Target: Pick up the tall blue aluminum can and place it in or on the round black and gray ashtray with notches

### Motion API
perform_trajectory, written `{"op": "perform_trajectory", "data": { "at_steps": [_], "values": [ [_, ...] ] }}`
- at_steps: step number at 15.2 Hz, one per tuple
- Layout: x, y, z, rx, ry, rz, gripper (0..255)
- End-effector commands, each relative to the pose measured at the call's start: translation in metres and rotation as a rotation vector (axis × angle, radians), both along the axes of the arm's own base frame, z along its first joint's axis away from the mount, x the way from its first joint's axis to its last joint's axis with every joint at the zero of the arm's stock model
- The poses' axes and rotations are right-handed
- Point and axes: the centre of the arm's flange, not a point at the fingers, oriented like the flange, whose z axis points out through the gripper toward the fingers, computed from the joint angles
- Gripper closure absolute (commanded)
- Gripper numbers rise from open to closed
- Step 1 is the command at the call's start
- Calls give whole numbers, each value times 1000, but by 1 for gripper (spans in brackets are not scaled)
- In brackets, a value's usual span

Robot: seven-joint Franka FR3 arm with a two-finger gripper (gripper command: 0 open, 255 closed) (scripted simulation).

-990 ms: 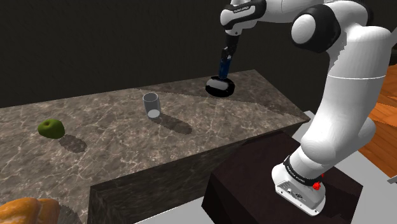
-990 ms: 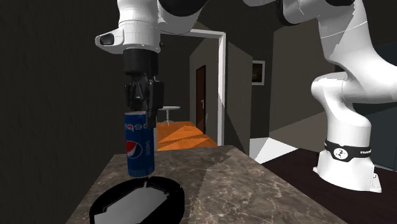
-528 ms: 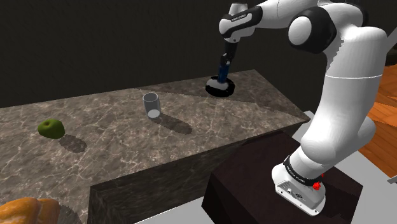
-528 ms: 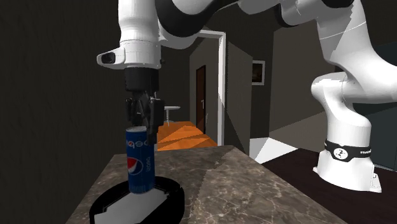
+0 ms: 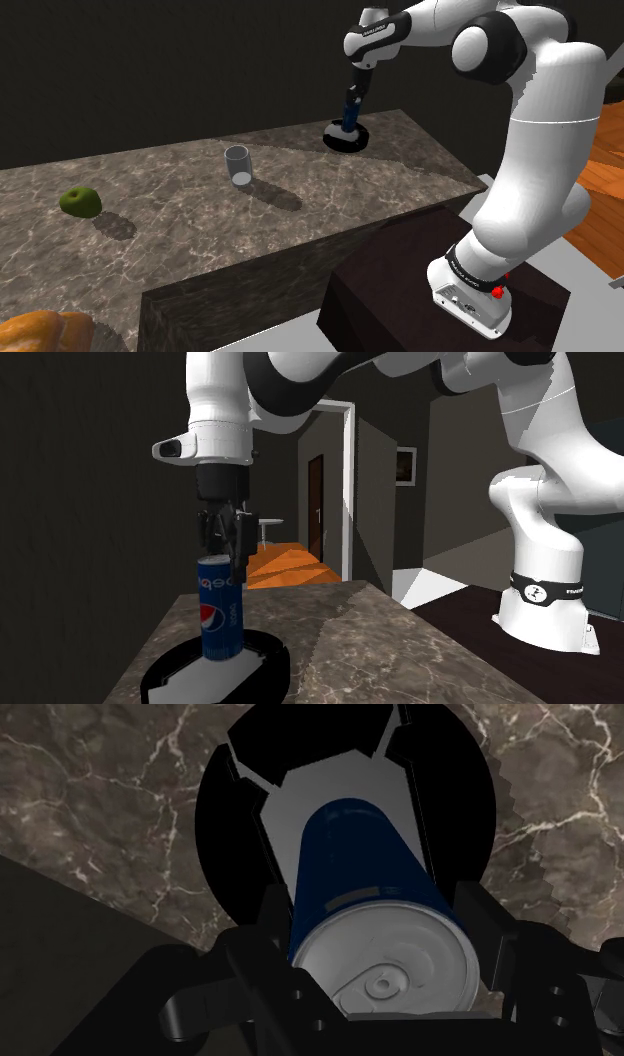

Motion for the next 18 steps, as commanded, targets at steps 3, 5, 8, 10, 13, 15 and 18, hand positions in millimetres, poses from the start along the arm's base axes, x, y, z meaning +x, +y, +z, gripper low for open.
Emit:
{"op": "perform_trajectory", "data": {
  "at_steps": [3,5,8,10,13,15,18],
  "values": [
    [0,0,0,0,-1,0,0],
    [0,0,0,0,-1,0,0],
    [0,0,27,0,-1,0,0],
    [0,0,50,0,-1,0,0],
    [0,0,50,0,-1,0,0],
    [0,0,50,0,-1,0,0],
    [0,0,50,0,-1,0,0]
  ]
}}
